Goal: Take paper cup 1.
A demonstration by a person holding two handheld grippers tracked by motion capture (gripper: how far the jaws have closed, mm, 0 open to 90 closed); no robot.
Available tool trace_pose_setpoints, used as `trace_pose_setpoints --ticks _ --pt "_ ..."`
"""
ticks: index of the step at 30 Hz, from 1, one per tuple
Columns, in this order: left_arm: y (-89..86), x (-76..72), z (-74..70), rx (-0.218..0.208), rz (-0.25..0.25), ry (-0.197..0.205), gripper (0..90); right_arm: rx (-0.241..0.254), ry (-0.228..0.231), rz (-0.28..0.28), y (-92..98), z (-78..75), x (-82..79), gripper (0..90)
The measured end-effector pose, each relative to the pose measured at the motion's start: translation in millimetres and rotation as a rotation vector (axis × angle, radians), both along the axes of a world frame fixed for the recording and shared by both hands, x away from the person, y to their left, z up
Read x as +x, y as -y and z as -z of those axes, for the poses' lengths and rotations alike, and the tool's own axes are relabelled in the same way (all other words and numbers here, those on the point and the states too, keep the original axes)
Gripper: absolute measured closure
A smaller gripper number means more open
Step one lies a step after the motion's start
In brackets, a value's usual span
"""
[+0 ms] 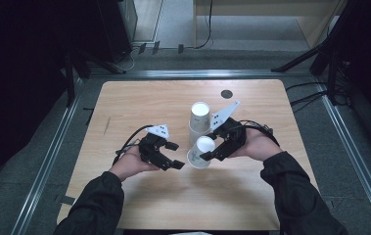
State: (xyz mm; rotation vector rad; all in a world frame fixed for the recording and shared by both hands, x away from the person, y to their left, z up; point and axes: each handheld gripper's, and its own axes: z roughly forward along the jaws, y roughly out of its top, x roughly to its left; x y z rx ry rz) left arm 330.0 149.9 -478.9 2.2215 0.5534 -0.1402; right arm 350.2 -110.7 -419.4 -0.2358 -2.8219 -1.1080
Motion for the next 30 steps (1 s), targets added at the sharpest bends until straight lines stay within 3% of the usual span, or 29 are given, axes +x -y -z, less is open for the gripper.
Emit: trace_pose_setpoints --ticks 3,8,17,30 --pt "1.9 -1.2 -0.2 -0.006 0.015 -0.002 18.5 0.009 0.002 0.000 -0.4 4.4 -0.5 34.7" --pt "6.6 -3.4 0.9 -0.011 0.033 -0.005 17.6 0.039 -0.035 0.014 -0.2 15.1 -2.1 34.7" --pt "11.9 -6.1 1.9 -0.034 0.059 -0.008 16.2 0.094 -0.041 0.000 -7.2 24.9 -5.8 34.7" --pt "16.7 -10.4 5.7 -0.044 0.087 0.006 17.0 0.143 -0.093 -0.002 -11.7 31.1 -5.4 35.0"
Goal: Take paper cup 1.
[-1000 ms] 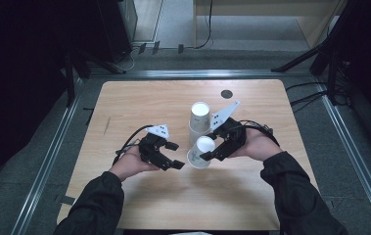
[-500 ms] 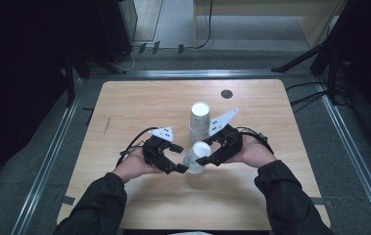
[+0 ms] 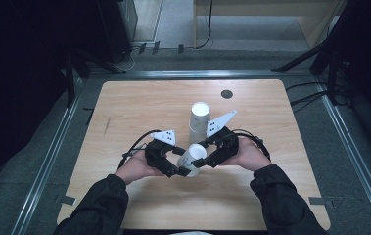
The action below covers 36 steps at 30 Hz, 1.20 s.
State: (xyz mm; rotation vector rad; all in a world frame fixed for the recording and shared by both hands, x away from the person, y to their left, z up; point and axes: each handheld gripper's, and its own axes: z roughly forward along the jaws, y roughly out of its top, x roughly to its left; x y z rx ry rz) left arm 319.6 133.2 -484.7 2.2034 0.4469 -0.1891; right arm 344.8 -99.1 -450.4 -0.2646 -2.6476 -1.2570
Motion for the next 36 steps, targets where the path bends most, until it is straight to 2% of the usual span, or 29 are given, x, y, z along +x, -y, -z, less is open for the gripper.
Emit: trace_pose_setpoints --ticks 3,7,10,15,22,27,28,30,32,34,36 --pt "0.1 -0.3 0.6 -0.005 0.003 0.006 17.3 -0.003 -0.004 -0.003 -2.0 0.3 -1.1 35.1" --pt "0.9 -1.4 0.3 -0.008 0.014 0.020 21.1 0.028 -0.027 -0.004 -3.8 1.4 -1.7 35.1" --pt "1.1 -1.6 0.1 -0.014 0.021 0.025 23.7 0.028 -0.030 -0.002 -3.7 1.4 -1.5 35.1" --pt "0.9 -3.3 -1.7 -0.014 0.039 0.058 27.3 0.032 -0.046 -0.002 -2.6 1.8 -0.9 35.3" --pt "0.1 -4.0 -3.2 -0.009 0.046 0.075 30.3 0.028 -0.050 0.003 -3.1 2.0 0.0 35.2" --pt "-0.9 -2.8 -3.3 -0.010 0.047 0.060 30.6 0.032 -0.041 0.003 -2.9 1.9 0.6 34.2" --pt "-1.4 -2.7 -3.6 -0.012 0.048 0.056 30.6 0.029 -0.044 0.014 -2.9 2.1 0.5 28.8" --pt "-3.1 -2.5 -5.6 -0.005 0.046 0.065 30.7 0.023 -0.049 0.029 -2.7 2.3 0.7 27.6" --pt "-6.0 -1.6 -7.9 -0.007 0.043 0.055 30.7 0.022 -0.050 0.033 -1.0 2.6 1.4 26.1" --pt "-8.9 -1.2 -9.7 -0.008 0.044 0.045 30.7 0.030 -0.035 0.035 1.3 1.7 1.5 24.1" --pt "-12.3 -1.4 -13.0 0.006 0.044 0.056 30.7 0.031 -0.019 0.043 2.9 0.7 0.4 22.5"
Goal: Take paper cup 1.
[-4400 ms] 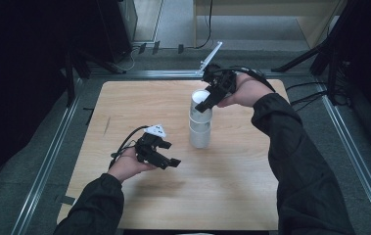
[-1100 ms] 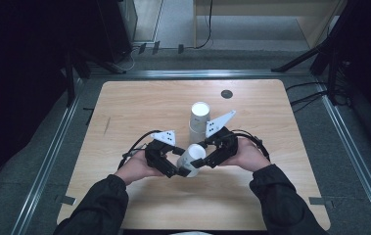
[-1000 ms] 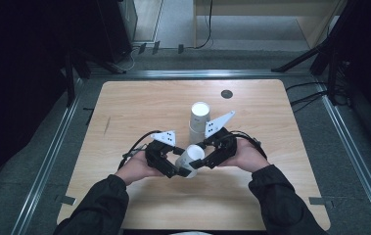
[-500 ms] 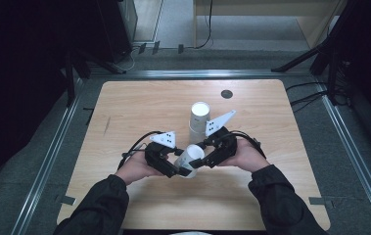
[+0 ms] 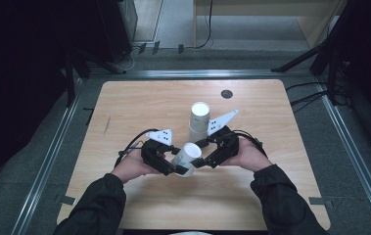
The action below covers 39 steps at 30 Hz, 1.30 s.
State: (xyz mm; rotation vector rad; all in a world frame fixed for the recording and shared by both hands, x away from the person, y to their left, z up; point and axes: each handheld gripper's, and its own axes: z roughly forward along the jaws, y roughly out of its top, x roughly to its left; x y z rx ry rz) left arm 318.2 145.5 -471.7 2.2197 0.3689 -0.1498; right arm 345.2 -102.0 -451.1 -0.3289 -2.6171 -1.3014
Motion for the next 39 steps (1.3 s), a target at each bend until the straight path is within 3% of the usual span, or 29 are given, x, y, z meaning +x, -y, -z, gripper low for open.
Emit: trace_pose_setpoints --ticks 5,14,20,23,24,25,30,39 --pt "-7.3 3.1 -11.1 0.009 -0.014 -0.006 30.8 -0.016 0.032 0.006 4.8 1.5 -5.0 23.0" --pt "-10.6 12.9 -31.6 0.105 0.027 0.008 30.8 -0.014 0.076 0.046 11.3 4.2 -10.6 24.7" --pt "-10.7 19.0 -44.7 0.174 0.042 0.032 30.8 0.005 0.072 0.055 10.9 7.3 -13.0 25.9" --pt "-11.2 18.4 -44.5 0.178 0.047 0.037 30.8 0.006 0.073 0.055 9.8 8.0 -13.8 26.0" --pt "-10.6 18.6 -43.5 0.188 0.052 0.032 30.8 0.012 0.076 0.052 8.2 9.5 -13.8 26.0" --pt "-10.0 17.9 -40.9 0.224 0.051 0.038 30.7 0.014 0.073 0.053 7.3 10.0 -13.8 26.0" --pt "-8.3 14.4 -35.6 0.270 0.061 0.041 30.7 0.006 0.090 0.048 3.7 13.0 -14.0 26.1" --pt "4.2 8.6 -28.5 0.338 0.102 0.040 30.6 0.019 0.076 0.031 -1.9 16.6 -13.6 25.9"
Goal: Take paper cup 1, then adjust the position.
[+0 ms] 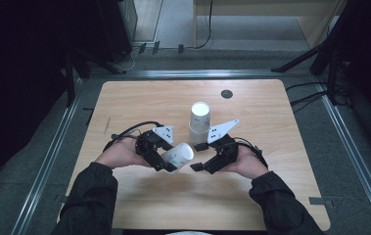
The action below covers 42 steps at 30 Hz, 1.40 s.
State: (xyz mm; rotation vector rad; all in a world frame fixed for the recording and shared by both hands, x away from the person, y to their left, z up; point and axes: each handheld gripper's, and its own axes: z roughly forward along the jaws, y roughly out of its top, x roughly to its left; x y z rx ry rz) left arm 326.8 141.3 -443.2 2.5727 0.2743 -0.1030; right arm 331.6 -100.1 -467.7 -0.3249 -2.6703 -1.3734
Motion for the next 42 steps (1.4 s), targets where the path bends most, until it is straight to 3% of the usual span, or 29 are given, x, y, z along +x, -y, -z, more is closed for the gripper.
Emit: trace_pose_setpoints --ticks 10,22,37,42 --pt "12.0 -4.3 7.9 0.072 0.031 0.005 30.6 0.003 -0.002 -0.024 -6.3 1.6 -0.5 25.5" --pt "22.9 -8.9 10.7 0.096 0.062 0.016 30.4 -0.009 -0.017 -0.053 -18.1 4.7 -4.4 25.7" --pt "23.9 -9.4 10.3 0.072 0.073 0.014 30.0 -0.019 -0.026 -0.082 -23.2 6.7 -5.7 34.4" --pt "20.7 -8.6 10.1 0.029 0.062 -0.002 26.7 -0.013 -0.024 -0.087 -21.3 5.0 -4.9 34.1"
